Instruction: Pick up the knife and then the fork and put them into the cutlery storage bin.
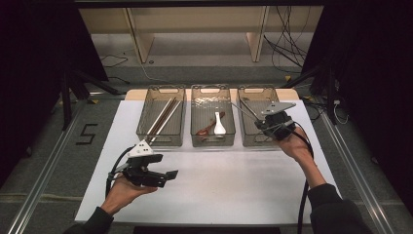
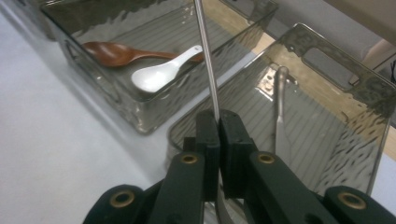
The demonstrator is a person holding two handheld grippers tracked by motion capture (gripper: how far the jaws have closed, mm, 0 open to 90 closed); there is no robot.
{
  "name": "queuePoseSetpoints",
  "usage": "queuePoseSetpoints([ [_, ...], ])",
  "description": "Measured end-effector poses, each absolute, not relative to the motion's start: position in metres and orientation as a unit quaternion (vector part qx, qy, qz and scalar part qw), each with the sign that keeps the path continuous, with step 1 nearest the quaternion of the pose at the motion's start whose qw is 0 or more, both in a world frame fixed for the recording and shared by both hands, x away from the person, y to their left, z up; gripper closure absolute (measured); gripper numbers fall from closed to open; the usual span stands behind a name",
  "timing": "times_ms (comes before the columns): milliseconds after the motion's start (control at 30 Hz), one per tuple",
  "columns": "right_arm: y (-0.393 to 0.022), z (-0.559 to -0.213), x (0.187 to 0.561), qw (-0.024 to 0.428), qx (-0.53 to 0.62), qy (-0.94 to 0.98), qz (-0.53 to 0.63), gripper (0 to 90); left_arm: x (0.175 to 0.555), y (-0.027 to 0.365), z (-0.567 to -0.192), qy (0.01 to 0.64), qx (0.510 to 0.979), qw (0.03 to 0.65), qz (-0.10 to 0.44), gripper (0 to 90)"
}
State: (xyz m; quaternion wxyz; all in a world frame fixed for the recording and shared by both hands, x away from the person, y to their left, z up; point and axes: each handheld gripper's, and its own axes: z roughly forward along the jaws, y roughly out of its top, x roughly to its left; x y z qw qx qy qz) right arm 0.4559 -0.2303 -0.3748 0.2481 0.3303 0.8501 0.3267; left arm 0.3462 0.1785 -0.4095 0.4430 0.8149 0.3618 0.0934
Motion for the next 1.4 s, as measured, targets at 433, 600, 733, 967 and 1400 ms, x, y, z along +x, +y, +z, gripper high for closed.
queuePoseSetpoints([
  [433,-0.239,-0.378,0.491,0.247,0.386,0.833,0.311,88.1,0.347,0.178,-0.411,0.362,0.816,0.441,0.091,16.0],
  [600,-0.242,-0.381,0.502,0.240,0.413,0.824,0.304,88.1,0.347,0.178,-0.411,0.362,0.816,0.442,0.093,16.0],
  [733,-0.244,-0.385,0.507,0.236,0.433,0.818,0.296,88.0,0.347,0.178,-0.411,0.361,0.816,0.441,0.092,16.0],
  [967,-0.248,-0.392,0.514,0.228,0.454,0.813,0.284,88.0,0.347,0.178,-0.411,0.361,0.816,0.441,0.094,16.0],
  [1400,-0.248,-0.402,0.525,0.219,0.482,0.805,0.267,87.7,0.347,0.177,-0.412,0.360,0.818,0.439,0.094,16.0],
])
